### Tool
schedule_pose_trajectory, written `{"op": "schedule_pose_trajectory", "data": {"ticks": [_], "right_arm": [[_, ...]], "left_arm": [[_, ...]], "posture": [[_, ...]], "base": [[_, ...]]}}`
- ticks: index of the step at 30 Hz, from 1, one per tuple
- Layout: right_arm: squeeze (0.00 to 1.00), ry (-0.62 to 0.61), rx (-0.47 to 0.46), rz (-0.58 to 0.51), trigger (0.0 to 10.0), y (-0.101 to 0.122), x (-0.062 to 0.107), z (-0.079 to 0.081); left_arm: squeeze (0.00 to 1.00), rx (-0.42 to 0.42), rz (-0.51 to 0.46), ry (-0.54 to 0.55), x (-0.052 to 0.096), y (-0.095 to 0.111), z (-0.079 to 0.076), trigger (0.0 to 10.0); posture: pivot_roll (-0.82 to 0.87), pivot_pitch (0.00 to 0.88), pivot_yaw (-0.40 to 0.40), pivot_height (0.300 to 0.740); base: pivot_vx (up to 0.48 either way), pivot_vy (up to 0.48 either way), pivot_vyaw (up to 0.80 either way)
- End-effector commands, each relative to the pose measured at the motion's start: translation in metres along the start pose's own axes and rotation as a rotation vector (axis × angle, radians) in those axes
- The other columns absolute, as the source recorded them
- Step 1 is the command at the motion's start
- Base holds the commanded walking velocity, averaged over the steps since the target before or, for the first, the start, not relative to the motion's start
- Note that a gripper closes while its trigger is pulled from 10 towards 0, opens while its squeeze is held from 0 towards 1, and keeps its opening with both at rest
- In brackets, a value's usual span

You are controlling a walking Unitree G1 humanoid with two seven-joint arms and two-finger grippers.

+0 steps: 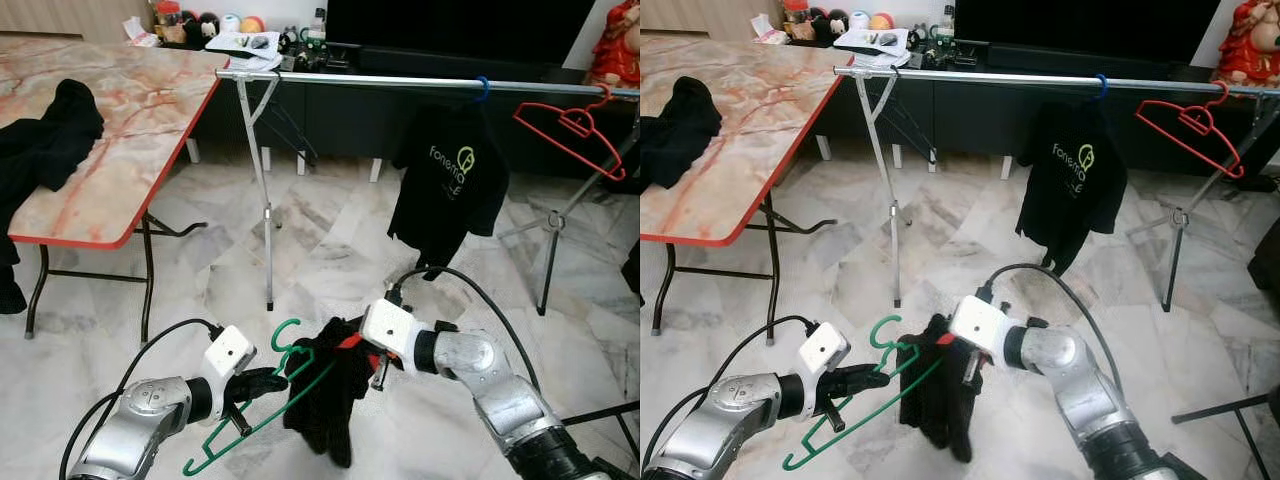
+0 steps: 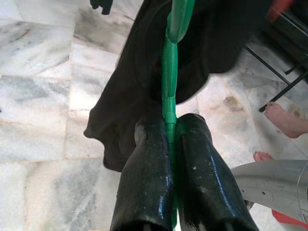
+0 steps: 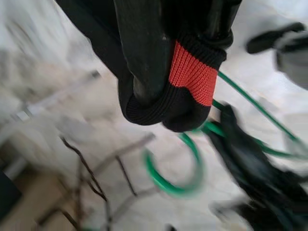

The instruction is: Hang hanger

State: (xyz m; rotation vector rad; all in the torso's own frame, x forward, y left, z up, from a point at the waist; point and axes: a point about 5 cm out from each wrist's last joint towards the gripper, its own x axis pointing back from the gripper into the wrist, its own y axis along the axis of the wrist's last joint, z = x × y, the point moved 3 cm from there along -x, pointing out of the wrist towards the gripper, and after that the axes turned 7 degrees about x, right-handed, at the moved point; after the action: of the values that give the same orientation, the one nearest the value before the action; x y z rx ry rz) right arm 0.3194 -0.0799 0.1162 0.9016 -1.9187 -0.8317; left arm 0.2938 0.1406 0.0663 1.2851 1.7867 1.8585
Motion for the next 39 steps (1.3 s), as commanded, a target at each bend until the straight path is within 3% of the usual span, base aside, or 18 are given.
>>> {"op": "schedule_pose_trajectory", "data": {"ticks": [1,14,18,20,25,28,36,39], "right_arm": [[0.00,0.064,0.018,-0.045,10.0,0.010,0.000,0.009],[0.00,0.067,0.116,0.193,10.0,-0.024,0.003,0.007],[0.00,-0.099,0.139,0.237,10.0,-0.026,0.001,-0.018],[0.00,-0.124,0.133,0.232,10.0,-0.025,-0.001,-0.021],[0.00,-0.070,0.109,0.106,10.0,-0.005,-0.007,-0.013],[0.00,0.054,0.074,-0.118,10.0,0.031,-0.007,0.005],[0.00,0.117,0.075,-0.121,10.0,0.031,-0.007,0.014],[0.00,0.090,0.080,-0.080,10.0,0.025,-0.006,0.011]], "left_arm": [[0.00,-0.003,-0.024,0.009,0.002,0.004,0.003,10.0],[0.00,-0.018,-0.081,0.044,0.000,0.012,0.006,10.0],[0.00,-0.014,-0.111,0.034,0.001,0.020,0.005,10.0],[0.00,-0.016,-0.114,0.025,0.001,0.021,0.003,10.0],[0.00,-0.005,-0.124,-0.008,0.002,0.024,-0.001,10.0],[0.00,0.000,-0.129,-0.041,0.002,0.027,-0.007,10.0],[0.00,0.007,-0.142,-0.060,0.001,0.032,-0.010,10.0],[0.00,0.010,-0.141,-0.061,0.002,0.032,-0.010,10.0]], "posture": [[0.08,0.132,-0.055,0.740],[0.08,0.133,-0.058,0.740],[0.08,0.135,-0.059,0.740],[0.08,0.134,-0.059,0.740],[0.08,0.135,-0.060,0.740],[0.08,0.134,-0.059,0.740],[0.08,0.134,-0.060,0.740],[0.08,0.136,-0.061,0.740]], "base": [[0.000,0.000,0.00],[0.000,0.000,0.00],[0.000,0.000,0.00],[0.000,0.000,0.00],[0.000,0.000,0.00],[0.000,0.000,0.00],[0.000,0.000,0.00],[0.000,0.000,0.00]]}}
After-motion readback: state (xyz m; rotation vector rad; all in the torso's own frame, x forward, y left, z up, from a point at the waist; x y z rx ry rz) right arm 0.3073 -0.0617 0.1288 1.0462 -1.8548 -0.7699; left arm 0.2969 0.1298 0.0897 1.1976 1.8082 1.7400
